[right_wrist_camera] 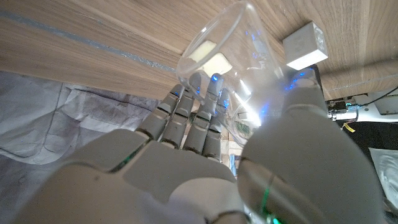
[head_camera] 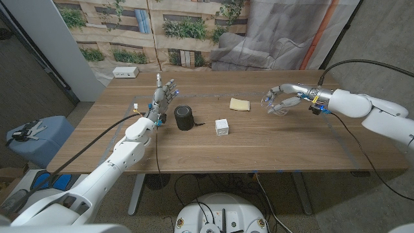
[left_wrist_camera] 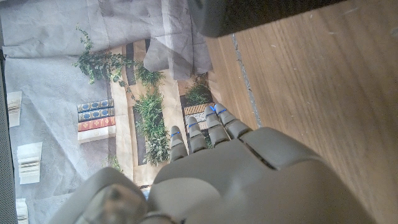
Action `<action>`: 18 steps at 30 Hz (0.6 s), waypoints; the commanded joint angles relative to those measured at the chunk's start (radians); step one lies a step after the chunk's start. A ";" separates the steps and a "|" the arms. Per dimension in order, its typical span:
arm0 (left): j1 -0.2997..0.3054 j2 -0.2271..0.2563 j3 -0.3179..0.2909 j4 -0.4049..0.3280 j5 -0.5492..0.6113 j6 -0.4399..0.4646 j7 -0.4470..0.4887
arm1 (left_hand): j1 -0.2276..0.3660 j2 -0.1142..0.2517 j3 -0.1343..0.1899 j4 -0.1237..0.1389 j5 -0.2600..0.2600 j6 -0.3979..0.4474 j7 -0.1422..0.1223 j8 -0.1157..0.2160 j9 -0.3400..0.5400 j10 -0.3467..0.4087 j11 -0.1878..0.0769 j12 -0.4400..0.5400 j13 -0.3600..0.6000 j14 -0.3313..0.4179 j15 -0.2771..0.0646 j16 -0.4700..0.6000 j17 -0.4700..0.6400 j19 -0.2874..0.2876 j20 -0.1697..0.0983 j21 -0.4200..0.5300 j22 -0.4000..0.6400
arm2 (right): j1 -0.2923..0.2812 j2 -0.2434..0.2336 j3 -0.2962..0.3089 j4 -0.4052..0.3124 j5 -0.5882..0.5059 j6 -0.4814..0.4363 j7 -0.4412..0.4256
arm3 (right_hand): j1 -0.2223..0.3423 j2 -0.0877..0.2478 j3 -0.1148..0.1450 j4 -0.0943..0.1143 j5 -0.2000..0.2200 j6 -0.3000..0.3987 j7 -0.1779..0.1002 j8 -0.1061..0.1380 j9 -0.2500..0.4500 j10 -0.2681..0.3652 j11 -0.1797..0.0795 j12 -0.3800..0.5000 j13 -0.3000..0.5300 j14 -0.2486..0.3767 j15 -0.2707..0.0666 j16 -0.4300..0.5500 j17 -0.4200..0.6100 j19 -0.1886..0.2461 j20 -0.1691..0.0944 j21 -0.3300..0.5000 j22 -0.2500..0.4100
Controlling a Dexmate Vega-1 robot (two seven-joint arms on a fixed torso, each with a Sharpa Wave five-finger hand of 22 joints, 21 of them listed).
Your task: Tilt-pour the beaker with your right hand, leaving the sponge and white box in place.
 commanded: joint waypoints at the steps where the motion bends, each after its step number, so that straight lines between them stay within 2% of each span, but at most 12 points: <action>1: 0.000 0.000 0.000 0.000 0.000 0.000 0.000 | 0.001 0.025 -0.008 0.000 0.004 0.000 -0.009 0.004 0.004 0.009 0.001 0.006 0.003 0.005 0.001 0.004 0.005 0.006 -0.010 0.007 0.003 | 0.084 -0.030 -0.042 -0.015 -0.101 0.001 0.084 | 0.074 0.151 0.030 0.012 -0.001 0.134 -0.131 0.007 0.003 0.113 -0.107 0.006 0.005 0.010 -0.156 -0.002 0.003 0.003 -0.003 0.006 0.004; 8: 0.000 0.000 0.000 0.000 0.000 0.000 0.000 | 0.001 0.025 -0.008 0.000 0.004 0.000 -0.010 0.004 0.004 0.010 0.001 0.006 0.003 0.006 0.000 0.005 0.005 0.006 -0.009 0.007 0.003 | 0.118 -0.036 -0.054 0.004 -0.122 0.030 0.121 | 0.063 0.155 0.030 0.017 -0.002 0.133 -0.134 0.008 0.002 0.111 -0.106 0.005 0.009 0.012 -0.154 -0.009 0.000 0.003 -0.003 0.005 0.004; 18: 0.000 0.000 0.000 0.000 0.000 0.000 0.000 | 0.001 0.025 -0.008 0.000 0.004 0.001 -0.009 0.004 0.004 0.009 0.000 0.006 0.003 0.006 -0.001 0.005 0.005 0.006 -0.010 0.007 0.003 | 0.155 -0.052 -0.077 -0.016 -0.172 0.014 0.206 | 0.064 0.157 0.032 0.014 -0.002 0.132 -0.138 0.010 0.000 0.110 -0.107 0.003 0.011 0.012 -0.156 -0.012 0.000 0.002 -0.007 0.003 0.003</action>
